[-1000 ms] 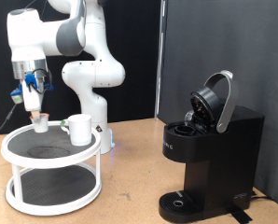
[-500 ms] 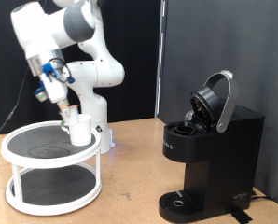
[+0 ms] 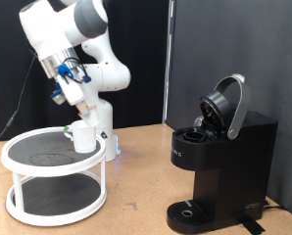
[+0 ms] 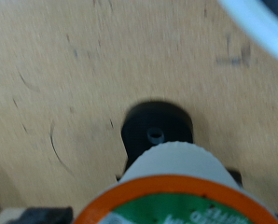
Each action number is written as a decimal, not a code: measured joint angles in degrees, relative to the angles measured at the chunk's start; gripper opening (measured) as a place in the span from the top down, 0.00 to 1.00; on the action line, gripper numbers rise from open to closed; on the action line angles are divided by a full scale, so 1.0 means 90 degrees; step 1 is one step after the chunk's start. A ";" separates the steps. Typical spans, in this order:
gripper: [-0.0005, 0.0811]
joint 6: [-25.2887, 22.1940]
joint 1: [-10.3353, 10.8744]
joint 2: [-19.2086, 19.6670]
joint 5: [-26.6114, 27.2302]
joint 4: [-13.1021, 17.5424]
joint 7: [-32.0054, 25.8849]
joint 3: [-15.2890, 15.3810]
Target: Make a cup of coffee with the keurig machine
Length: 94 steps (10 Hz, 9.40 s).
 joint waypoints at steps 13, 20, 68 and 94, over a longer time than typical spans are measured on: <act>0.53 -0.0145 0.1038 0.0523 0.2174 0.0993 -0.0168 0.0694; 0.53 0.0044 0.1450 0.0676 0.2191 0.1300 -0.0160 0.1304; 0.09 0.0741 0.1145 0.1093 0.2267 0.0638 -0.0448 0.1371; 0.09 -0.1199 0.1474 0.1172 0.3652 0.2720 0.0305 0.1659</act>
